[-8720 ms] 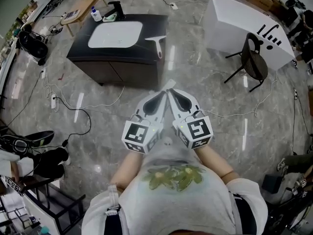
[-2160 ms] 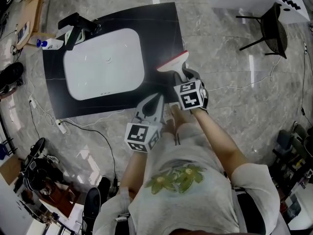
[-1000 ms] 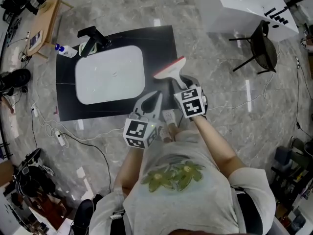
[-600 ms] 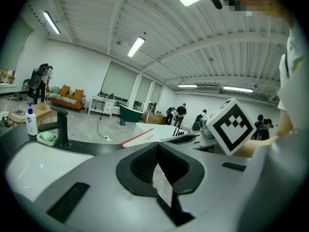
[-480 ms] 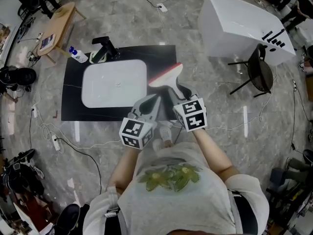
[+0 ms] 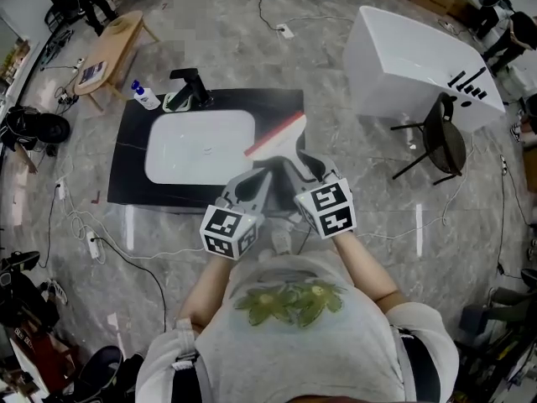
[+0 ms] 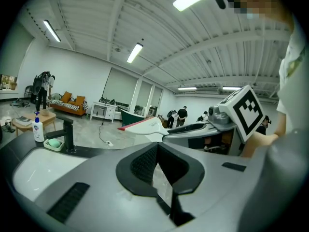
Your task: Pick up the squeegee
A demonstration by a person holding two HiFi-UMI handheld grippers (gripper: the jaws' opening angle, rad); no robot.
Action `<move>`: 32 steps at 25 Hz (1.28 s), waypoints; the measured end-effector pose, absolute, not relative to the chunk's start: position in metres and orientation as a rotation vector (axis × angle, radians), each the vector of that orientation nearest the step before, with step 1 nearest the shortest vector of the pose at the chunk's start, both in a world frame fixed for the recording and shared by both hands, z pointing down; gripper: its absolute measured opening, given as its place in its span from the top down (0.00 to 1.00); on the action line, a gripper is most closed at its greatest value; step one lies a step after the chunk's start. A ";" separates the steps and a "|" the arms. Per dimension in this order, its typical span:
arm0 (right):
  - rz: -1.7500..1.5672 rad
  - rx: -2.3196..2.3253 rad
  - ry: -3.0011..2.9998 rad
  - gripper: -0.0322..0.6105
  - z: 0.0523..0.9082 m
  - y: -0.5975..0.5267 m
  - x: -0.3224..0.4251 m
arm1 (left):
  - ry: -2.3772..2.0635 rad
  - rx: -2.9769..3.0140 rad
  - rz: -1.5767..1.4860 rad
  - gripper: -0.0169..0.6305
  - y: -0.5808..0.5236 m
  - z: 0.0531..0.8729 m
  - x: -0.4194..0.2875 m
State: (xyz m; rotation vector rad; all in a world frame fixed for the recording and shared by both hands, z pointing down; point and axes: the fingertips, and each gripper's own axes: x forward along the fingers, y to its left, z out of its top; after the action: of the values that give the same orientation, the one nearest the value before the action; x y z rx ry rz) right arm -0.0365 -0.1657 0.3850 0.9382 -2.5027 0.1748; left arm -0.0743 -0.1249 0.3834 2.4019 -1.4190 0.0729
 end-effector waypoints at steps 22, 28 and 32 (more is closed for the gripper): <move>0.233 0.908 -2.544 0.79 0.375 -0.152 -0.035 | -1.442 2.402 0.028 0.96 -0.111 0.376 -0.074; 0.235 0.886 -2.545 0.79 0.378 -0.146 -0.037 | -1.451 2.395 0.019 0.96 -0.107 0.377 -0.074; 0.237 0.882 -2.546 0.79 0.378 -0.143 -0.038 | -1.456 2.387 0.018 0.96 -0.103 0.378 -0.076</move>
State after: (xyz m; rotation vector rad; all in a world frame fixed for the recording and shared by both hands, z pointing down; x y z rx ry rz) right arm -0.0381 -0.1430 0.3784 0.8825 -2.5456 0.2373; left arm -0.0762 -0.1035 0.3779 2.3872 -1.4555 0.0184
